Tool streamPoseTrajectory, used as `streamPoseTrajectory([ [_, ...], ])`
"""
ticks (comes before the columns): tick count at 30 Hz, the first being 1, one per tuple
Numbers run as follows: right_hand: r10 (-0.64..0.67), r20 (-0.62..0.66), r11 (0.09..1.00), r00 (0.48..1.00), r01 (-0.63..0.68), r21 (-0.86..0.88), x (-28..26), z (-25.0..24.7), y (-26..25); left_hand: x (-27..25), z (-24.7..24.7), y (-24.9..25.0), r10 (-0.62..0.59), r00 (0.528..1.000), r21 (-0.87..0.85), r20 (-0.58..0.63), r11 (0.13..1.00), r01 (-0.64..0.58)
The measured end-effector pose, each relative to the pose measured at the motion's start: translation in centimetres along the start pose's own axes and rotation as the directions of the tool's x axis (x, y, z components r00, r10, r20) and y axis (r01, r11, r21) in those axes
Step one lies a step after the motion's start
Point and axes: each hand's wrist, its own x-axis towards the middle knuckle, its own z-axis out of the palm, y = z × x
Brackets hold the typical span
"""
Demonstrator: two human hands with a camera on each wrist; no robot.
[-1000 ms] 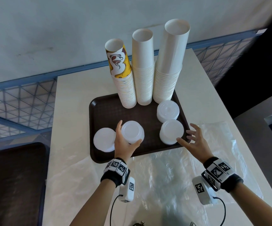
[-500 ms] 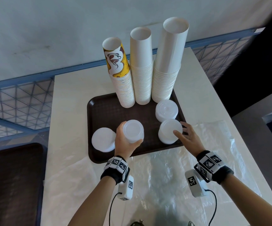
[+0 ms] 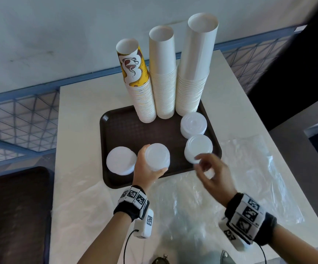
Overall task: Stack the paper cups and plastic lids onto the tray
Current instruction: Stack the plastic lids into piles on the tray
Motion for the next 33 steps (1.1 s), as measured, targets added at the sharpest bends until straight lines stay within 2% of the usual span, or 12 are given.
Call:
streamPoseTrajectory([
  [1, 0.062, 0.124, 0.997, 0.99, -0.069, 0.047, -0.4, 1.1, -0.6, 0.0, -0.3, -0.1, 0.001, 1.0, 0.012, 0.014, 1.0, -0.001],
  [2, 0.151, 0.25, 0.984, 0.956, -0.17, 0.058, -0.5, 2.3, -1.1, -0.1, -0.5, -0.3, -0.002, 1.0, 0.019, 0.028, 1.0, 0.001],
  [4, 0.344, 0.407, 0.921, 0.846, -0.388, 0.028, 0.2, 4.6, -1.4, -0.4, -1.1, -0.5, -0.041, 0.996, -0.017, 0.082, 0.999, 0.043],
  [6, 0.488, 0.447, 0.842, 0.75, -0.54, -0.014, 1.2, 6.3, -0.7, -1.1, -1.7, -0.7, -0.111, 0.982, -0.09, 0.151, 0.988, 0.126],
  [9, 0.565, 0.447, 0.754, 0.694, -0.654, 0.062, 2.7, 7.7, 0.4, -2.7, -2.6, -0.8, -0.251, 0.946, -0.224, 0.207, 0.929, 0.296],
  [11, 0.587, 0.447, 0.705, 0.675, -0.698, 0.128, 3.4, 8.0, 0.7, -3.1, -2.8, -0.3, -0.362, 0.91, -0.336, 0.201, 0.848, 0.411],
  [14, 0.595, 0.452, 0.693, 0.665, -0.709, 0.132, 4.0, 8.8, 0.7, -2.8, -2.5, 1.1, -0.49, 0.836, -0.454, 0.247, 0.704, 0.546],
  [15, 0.602, 0.455, 0.679, 0.657, -0.72, 0.141, 4.2, 8.9, 0.5, -2.4, -2.0, 1.5, -0.503, 0.826, -0.453, 0.253, 0.693, 0.561],
  [22, 0.589, 0.444, 0.712, 0.675, -0.694, 0.11, 4.5, 9.6, 0.8, -1.6, 0.4, 2.0, -0.455, 0.876, -0.244, 0.158, 0.842, 0.481],
  [28, 0.572, 0.402, 0.781, 0.714, -0.625, -0.001, 4.7, 9.7, 0.1, -1.4, 1.0, 2.4, -0.413, 0.911, -0.031, 0.019, 0.91, 0.413],
  [30, 0.575, 0.389, 0.787, 0.72, -0.617, -0.021, 4.9, 9.8, 0.1, -0.9, 0.4, 2.4, -0.414, 0.91, 0.016, 0.034, 0.91, 0.413],
  [33, 0.613, 0.386, 0.758, 0.689, -0.65, -0.044, 5.4, 9.6, -0.4, -0.2, -0.7, 2.1, -0.417, 0.904, 0.075, 0.092, 0.909, 0.411],
])
